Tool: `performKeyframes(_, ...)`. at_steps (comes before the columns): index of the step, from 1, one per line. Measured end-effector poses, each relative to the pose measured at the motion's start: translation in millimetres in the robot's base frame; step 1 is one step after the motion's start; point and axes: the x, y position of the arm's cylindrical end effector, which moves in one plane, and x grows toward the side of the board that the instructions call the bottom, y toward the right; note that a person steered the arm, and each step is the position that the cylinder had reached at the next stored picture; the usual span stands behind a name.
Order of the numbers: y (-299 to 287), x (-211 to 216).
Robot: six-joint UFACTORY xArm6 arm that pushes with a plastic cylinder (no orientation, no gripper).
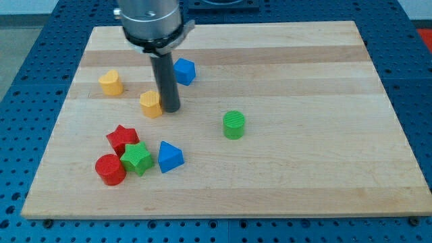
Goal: Push the hexagon below the heart
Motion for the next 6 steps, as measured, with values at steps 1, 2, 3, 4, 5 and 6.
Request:
performKeyframes(1,-25,16)
performKeyframes(2,-44,18)
performKeyframes(3,-58,16)
performKeyframes(4,-72,16)
performKeyframes(5,-83,14)
performKeyframes(6,-85,3)
